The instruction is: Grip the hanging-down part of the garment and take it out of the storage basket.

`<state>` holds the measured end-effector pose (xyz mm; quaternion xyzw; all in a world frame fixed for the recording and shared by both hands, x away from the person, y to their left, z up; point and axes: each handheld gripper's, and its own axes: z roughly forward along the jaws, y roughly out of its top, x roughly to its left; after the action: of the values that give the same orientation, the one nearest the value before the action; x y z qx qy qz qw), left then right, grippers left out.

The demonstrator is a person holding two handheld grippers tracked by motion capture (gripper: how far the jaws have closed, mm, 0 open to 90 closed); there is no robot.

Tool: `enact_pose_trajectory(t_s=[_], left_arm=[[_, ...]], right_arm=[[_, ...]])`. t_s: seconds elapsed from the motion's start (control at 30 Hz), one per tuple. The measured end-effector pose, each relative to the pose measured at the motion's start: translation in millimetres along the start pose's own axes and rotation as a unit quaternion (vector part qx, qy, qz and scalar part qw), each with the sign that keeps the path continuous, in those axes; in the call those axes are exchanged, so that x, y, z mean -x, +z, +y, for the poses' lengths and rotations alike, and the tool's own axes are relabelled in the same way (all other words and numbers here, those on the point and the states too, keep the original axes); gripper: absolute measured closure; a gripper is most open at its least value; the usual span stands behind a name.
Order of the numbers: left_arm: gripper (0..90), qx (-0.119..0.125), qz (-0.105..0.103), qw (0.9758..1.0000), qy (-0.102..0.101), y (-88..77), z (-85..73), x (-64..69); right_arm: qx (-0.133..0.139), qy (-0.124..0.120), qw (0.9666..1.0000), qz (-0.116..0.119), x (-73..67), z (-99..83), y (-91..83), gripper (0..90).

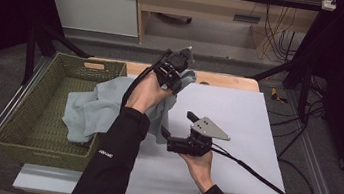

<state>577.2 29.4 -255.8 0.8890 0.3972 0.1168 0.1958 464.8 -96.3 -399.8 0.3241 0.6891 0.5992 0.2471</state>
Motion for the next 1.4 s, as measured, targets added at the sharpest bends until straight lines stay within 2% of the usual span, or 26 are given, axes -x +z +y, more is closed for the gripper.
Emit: enact_pose_trajectory(t_s=[0.1,0.13,0.2,0.33,0.47,0.5,0.57,0.6,0.63,0.7,0.73,0.83,0.87,0.9,0.93,0.97,1.0,1.03,1.07,1.1,1.17,1.2,1.23,1.27,1.3,1.4], left_arm=[[82.7,-0.001,0.001,1.0000,0.002,0.0,0.4,0.4],[82.7,-0.001,0.000,1.0000,0.001,-0.2,0.4,-0.1],[82.7,-0.001,-0.002,1.0000,-0.001,-0.7,0.2,-0.3],[82.7,-0.001,0.001,1.0000,0.001,-1.8,0.4,-0.2],[82.7,-0.001,0.000,1.0000,-0.001,-1.7,0.4,-0.1],[82.7,-0.001,0.000,1.0000,-0.001,-1.7,0.4,-0.2],[82.7,-0.001,0.000,1.0000,0.002,-2.4,0.5,0.1],[82.7,0.001,-0.002,1.0000,-0.001,-3.0,0.4,0.0],[82.7,0.001,-0.001,1.0000,-0.002,-3.4,0.3,-0.2],[82.7,-0.001,0.003,1.0000,0.001,-3.9,0.2,0.1],[82.7,0.000,0.003,1.0000,0.001,-4.0,0.1,0.3],[82.7,0.002,0.003,1.0000,-0.001,-4.0,-0.5,0.0],[82.7,0.002,0.003,1.0000,-0.001,-4.0,-0.7,-0.3],[82.7,0.001,0.004,1.0000,0.000,-3.8,-0.7,-0.4],[82.7,0.001,0.004,1.0000,0.000,-3.9,-0.7,0.1],[82.7,0.001,0.004,1.0000,0.001,-4.2,-0.8,0.4],[82.7,0.001,0.003,1.0000,0.002,-4.6,-0.9,0.5],[82.7,0.001,0.003,1.0000,0.002,-4.8,-1.0,0.3],[82.7,0.004,0.002,1.0000,-0.001,-5.4,-1.5,0.0],[82.7,0.004,0.002,1.0000,-0.001,-5.4,-1.5,0.0],[82.7,0.005,0.003,1.0000,-0.001,-6.2,-1.8,-0.6],[82.7,0.005,0.002,1.0000,0.000,-6.4,-2.1,-0.8],[82.7,0.004,0.003,1.0000,0.000,-6.5,-2.3,-1.0],[82.7,0.004,0.003,1.0000,0.000,-6.7,-2.7,-1.1],[82.7,0.005,0.003,1.0000,0.000,-7.0,-3.0,-1.7],[82.7,0.006,0.001,1.0000,-0.003,-8.2,-4.1,-2.7]], right_arm=[[-0.005,0.003,1.0000,-0.001,-2.1,0.9,3.9,2.1],[-0.002,0.012,0.9999,0.000,-4.4,1.9,6.2,2.2],[0.005,0.014,0.9999,0.004,-6.6,3.1,10.3,2.5],[-0.003,0.010,0.9999,0.003,-11.3,4.1,18.8,3.1],[-0.008,0.024,0.9997,0.006,-15.8,2.7,30.5,5.0],[-0.008,0.004,0.9999,0.006,-14.1,1.2,32.9,5.8],[-0.015,0.012,0.9998,0.006,-16.0,1.5,34.5,6.4],[-0.013,-0.004,0.9999,0.003,-15.3,0.8,37.7,8.0],[-0.015,0.008,0.9998,0.007,-17.3,0.9,39.1,9.9],[-0.017,0.007,0.9998,0.005,-17.7,0.0,44.5,12.9],[-0.023,0.006,0.9997,0.005,-18.0,-0.7,48.8,16.8],[-0.027,0.013,0.9995,0.009,-20.4,-0.2,51.9,21.5],[-0.022,0.000,0.9997,0.010,-20.0,-0.6,53.9,24.6],[-0.030,0.024,0.9992,0.014,-23.1,0.9,53.7,28.0],[-0.036,0.031,0.9988,0.014,-24.2,1.3,56.6,34.8],[-0.036,0.031,0.9988,0.014,-24.2,1.3,56.6,34.8],[-0.039,0.031,0.9986,0.016,-24.1,1.6,57.2,39.0],[-0.033,0.018,0.9992,0.011,-21.3,0.6,59.6,44.5],[-0.038,0.041,0.9982,0.021,-22.8,2.2,58.3,54.1],[-0.038,0.041,0.9982,0.021,-22.8,2.2,58.3,54.1],[-0.042,0.046,0.9978,0.020,-22.4,3.1,58.4,63.9],[-0.037,0.013,0.9991,0.018,-18.1,1.7,58.9,73.3],[-0.037,0.013,0.9991,0.018,-18.1,1.7,58.9,73.3],[-0.039,0.016,0.9990,0.016,-18.4,2.1,58.4,78.3],[-0.046,0.038,0.9981,0.017,-20.9,3.6,57.0,81.0],[-0.051,0.031,0.9980,0.020,-19.4,5.2,54.8,84.4]])
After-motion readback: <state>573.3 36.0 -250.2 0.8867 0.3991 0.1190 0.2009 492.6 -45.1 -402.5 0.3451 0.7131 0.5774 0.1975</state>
